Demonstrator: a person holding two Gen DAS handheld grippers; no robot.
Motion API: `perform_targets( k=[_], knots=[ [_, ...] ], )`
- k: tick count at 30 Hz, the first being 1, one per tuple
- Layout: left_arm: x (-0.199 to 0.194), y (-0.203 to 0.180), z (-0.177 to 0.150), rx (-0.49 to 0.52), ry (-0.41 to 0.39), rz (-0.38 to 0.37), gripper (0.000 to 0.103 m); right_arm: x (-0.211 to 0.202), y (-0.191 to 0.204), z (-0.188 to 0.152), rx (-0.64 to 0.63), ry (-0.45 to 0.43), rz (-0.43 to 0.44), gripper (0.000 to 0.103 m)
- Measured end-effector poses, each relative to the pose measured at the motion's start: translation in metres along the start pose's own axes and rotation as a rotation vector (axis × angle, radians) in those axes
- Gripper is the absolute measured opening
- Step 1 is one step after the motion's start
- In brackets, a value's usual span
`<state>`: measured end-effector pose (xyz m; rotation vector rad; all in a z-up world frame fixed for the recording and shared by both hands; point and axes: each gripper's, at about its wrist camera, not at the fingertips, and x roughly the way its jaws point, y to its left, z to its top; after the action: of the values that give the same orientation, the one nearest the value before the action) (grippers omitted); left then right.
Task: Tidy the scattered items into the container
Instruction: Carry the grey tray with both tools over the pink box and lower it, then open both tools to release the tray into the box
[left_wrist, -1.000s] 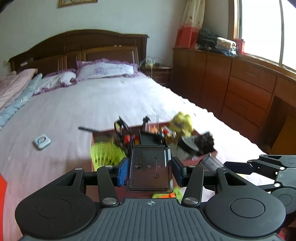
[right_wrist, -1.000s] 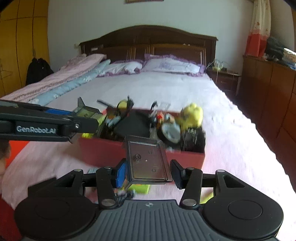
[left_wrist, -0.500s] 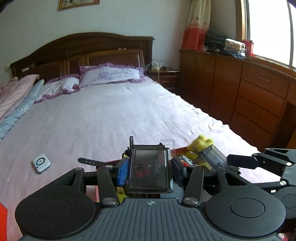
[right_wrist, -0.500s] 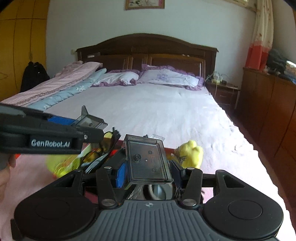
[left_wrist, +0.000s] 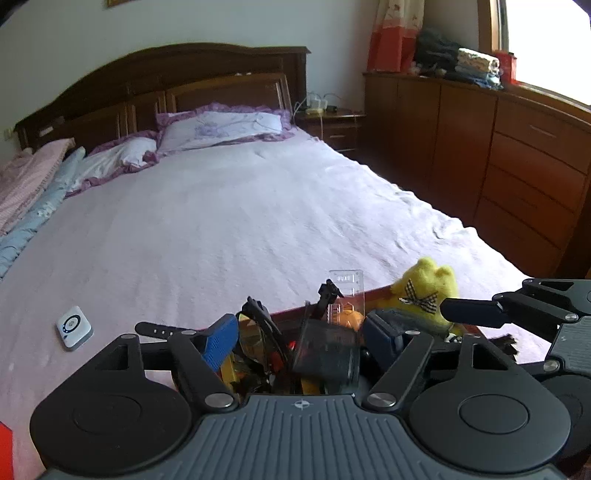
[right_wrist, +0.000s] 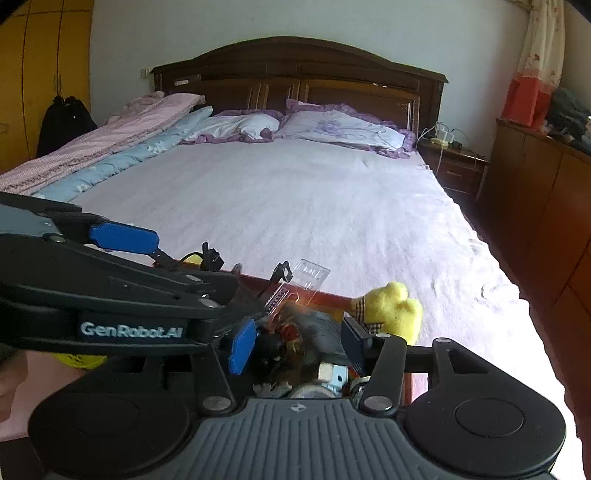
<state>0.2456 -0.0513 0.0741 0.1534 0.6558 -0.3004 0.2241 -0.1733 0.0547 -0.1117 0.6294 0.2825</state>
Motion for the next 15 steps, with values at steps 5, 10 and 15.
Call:
perform_targets(
  k=[5, 10, 15],
  knots=[
    [-0.022, 0.003, -0.013, -0.011, -0.014, -0.009, 0.083, -0.018, -0.002, -0.011, 0.047, -0.021, 0.012, 0.056],
    [-0.048, -0.001, -0.027, -0.017, -0.019, 0.002, 0.085, -0.044, 0.000, -0.025, 0.047, -0.033, 0.022, 0.059],
    [-0.074, -0.004, -0.044, -0.049, -0.019, 0.026, 0.091, -0.066, 0.007, -0.043, 0.046, -0.020, 0.022, 0.062]
  ],
)
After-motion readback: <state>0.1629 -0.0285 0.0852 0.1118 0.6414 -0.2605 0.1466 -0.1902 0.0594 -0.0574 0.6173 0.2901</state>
